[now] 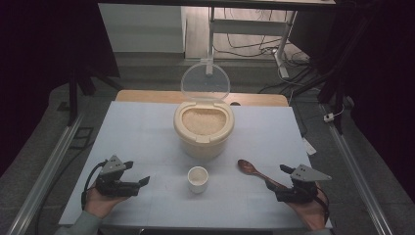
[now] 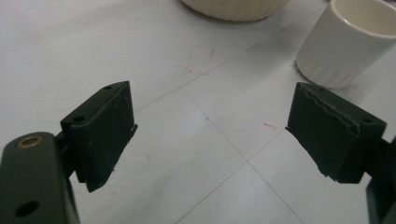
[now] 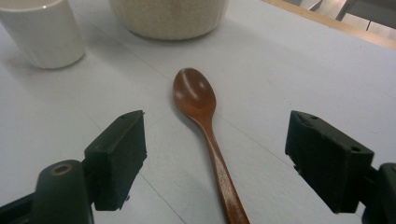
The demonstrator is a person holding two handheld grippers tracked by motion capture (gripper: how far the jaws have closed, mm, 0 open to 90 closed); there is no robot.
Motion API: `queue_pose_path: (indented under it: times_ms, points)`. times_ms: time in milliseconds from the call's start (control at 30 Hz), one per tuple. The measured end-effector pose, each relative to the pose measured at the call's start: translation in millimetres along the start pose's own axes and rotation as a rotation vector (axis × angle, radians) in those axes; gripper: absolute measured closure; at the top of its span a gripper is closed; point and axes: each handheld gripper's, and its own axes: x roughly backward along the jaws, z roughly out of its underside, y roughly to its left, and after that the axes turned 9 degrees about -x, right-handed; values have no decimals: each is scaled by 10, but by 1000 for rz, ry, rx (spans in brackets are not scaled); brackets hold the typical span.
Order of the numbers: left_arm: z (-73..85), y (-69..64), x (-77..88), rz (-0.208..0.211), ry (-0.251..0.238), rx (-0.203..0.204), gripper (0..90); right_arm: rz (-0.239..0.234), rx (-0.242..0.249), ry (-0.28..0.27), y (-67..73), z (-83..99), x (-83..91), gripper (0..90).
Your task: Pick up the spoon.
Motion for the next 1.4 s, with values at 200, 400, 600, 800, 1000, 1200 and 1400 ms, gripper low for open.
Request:
queue_pose_path:
  times_ms: [200, 400, 600, 800, 1000, 1200, 1400]
  points:
    - [2, 0, -26, 3, 14, -8, 153, -3, -6, 19, -4, 22, -16, 225]
    - [1, 9, -31, 9, 14, -3, 154, -14, -6, 25, 11, 16, -27, 228]
    - [-1, 19, -40, 14, 19, 1, 154, -11, -16, 28, -1, 20, -29, 236]
    - [-1, 19, -53, 22, 26, -8, 154, -13, -4, 43, 19, -5, -47, 249]
    - [-1, 21, -59, 23, 33, -8, 152, -14, -9, 53, 35, -74, -33, 260]
    - [7, 19, -46, 24, 37, -5, 149, -16, -1, 86, 45, -162, -47, 269]
    - [10, 16, -47, 21, 42, -4, 146, -30, 15, 179, 38, -319, -72, 271]
